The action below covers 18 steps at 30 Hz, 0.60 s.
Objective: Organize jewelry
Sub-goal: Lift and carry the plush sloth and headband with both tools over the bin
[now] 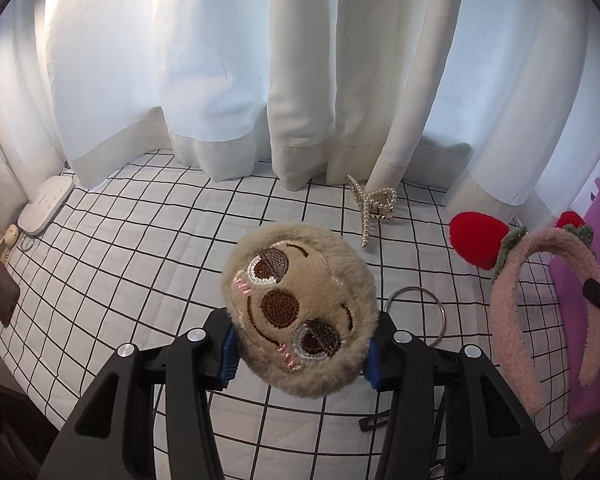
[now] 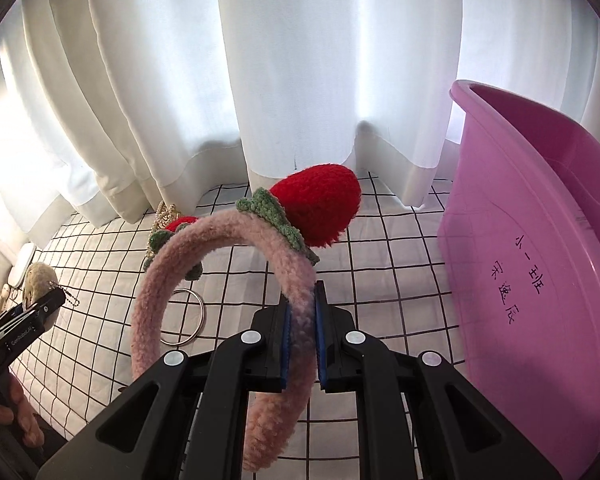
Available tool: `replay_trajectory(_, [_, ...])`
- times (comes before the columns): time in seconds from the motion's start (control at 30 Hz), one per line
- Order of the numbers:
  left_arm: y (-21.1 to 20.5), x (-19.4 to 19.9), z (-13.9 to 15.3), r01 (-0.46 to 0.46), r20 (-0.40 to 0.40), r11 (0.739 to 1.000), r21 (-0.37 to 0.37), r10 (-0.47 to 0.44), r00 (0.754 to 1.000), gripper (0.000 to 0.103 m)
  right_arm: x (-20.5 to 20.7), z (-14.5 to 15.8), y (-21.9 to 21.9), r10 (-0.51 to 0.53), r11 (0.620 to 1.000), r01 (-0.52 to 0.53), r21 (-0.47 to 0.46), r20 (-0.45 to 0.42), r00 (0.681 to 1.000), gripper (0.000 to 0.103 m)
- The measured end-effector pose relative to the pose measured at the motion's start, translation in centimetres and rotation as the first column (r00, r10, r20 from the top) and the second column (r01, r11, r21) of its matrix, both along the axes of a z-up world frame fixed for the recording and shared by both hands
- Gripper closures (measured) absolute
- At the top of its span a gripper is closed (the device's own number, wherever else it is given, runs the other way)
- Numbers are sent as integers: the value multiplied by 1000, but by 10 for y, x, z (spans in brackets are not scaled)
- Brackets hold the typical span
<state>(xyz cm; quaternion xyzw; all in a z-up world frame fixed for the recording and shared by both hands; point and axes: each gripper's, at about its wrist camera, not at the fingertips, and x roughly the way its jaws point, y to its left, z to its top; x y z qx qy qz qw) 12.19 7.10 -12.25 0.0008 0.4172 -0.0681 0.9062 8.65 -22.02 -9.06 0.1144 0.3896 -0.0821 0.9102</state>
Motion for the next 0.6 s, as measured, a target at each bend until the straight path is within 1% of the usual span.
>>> replay_trajectory(0.17, [-24, -16, 34, 66, 51, 998, -6, -66, 997, 57, -23, 36, -6, -3, 1000, 3, 3, 74, 997, 93])
replay_trajectory(0.33, [-63, -31, 75, 165, 121, 986, -20, -162, 979, 57, -53, 75, -27, -40, 999, 39, 9, 165, 985, 93])
replay_trajectory(0.47, [-105, -44, 106, 258, 167, 965, -39, -248, 954, 57, -81, 104, -57, -98, 995, 100, 3, 229, 969, 93])
replay_trajectory(0.6, [-156, -58, 126, 362, 204, 931, -45, -347, 916, 57, -113, 124, -97, -182, 981, 192, -9, 268, 946, 93])
